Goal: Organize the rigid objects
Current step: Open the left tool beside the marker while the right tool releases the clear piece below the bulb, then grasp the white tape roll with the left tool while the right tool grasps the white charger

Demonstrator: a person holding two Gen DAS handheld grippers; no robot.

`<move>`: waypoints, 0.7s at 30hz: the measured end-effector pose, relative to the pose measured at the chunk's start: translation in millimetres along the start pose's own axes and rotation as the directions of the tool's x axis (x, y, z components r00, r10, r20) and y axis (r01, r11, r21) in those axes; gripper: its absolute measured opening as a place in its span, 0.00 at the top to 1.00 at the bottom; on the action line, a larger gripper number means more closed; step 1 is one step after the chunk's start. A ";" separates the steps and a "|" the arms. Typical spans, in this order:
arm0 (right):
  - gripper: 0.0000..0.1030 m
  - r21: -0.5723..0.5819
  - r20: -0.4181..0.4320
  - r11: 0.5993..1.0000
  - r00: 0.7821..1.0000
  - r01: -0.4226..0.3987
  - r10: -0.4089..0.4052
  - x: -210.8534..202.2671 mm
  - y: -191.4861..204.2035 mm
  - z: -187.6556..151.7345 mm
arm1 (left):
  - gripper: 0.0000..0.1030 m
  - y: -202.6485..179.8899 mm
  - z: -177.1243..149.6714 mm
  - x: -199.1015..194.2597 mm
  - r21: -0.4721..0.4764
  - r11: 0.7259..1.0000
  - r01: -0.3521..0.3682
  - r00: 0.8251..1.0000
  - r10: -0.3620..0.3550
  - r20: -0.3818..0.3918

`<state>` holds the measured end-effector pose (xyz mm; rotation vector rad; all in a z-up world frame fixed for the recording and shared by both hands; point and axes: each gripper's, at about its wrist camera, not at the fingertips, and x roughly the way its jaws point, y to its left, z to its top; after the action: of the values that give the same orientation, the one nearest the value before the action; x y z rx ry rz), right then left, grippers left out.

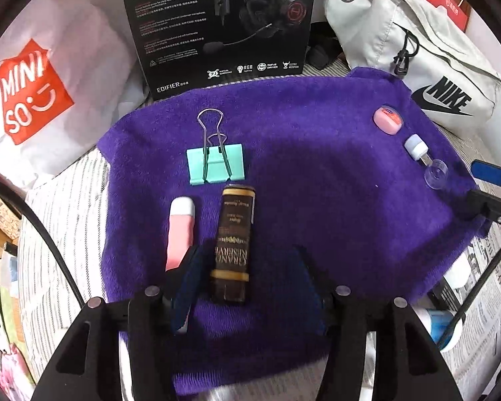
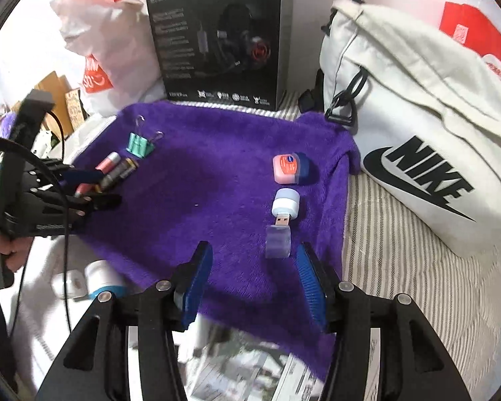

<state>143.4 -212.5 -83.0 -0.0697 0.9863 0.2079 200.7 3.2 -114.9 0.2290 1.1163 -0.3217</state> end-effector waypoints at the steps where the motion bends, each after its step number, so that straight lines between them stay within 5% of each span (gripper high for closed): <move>1: 0.49 0.005 0.002 1.000 1.000 0.005 -0.005 -6.3 0.9 -1.1 | 0.48 -1.3 -1.8 -4.7 0.006 1.000 -0.002 1.000 0.002 0.008; 11: 0.46 0.047 0.050 0.999 0.998 0.025 -0.028 -61.8 12.9 -26.8 | 0.48 -7.9 -30.3 -62.5 0.039 0.999 0.028 0.996 -0.031 0.086; 21: 0.41 0.084 0.044 0.995 0.997 0.054 -0.058 -85.6 17.7 -64.1 | 0.47 -22.1 -77.7 -69.8 0.038 0.996 0.084 0.994 -0.086 0.063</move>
<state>41.5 -217.2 -46.3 -0.0167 0.9441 0.1168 99.4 18.6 -85.0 0.2008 1.0589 -0.4223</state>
